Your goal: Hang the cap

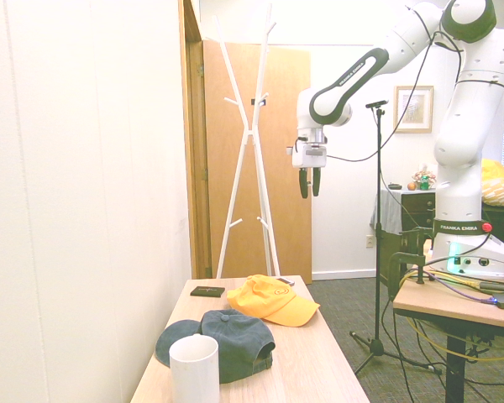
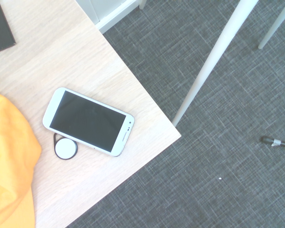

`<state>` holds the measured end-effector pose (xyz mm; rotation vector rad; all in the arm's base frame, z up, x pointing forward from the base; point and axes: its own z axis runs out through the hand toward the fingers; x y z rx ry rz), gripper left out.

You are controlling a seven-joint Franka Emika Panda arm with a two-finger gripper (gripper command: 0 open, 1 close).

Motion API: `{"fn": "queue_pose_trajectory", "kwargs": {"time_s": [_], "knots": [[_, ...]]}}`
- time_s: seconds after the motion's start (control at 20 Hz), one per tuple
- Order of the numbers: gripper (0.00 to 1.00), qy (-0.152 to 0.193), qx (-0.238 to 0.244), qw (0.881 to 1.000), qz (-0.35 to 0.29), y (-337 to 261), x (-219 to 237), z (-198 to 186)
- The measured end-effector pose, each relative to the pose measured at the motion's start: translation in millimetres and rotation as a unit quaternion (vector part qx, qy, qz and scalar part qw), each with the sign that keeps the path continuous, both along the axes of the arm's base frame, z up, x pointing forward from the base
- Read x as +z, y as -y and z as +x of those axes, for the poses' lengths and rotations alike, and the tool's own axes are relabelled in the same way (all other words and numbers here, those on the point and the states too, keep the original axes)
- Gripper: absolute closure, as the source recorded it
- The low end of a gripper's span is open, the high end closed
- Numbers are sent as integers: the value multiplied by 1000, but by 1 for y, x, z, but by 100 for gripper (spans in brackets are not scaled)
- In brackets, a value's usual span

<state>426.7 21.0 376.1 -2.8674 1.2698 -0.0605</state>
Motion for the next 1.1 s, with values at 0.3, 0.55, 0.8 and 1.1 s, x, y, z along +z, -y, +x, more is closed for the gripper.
{"fn": "queue_pose_trajectory", "kwargs": {"time_s": [0.3,0.55,0.8,1.1], "knots": [[0,-1,22,1000,0,-24,-7,12],[0,-11,58,998,-13,-87,-43,44],[0,-24,85,996,-27,-155,-79,64],[0,-37,108,993,-26,-224,-113,86]]}}
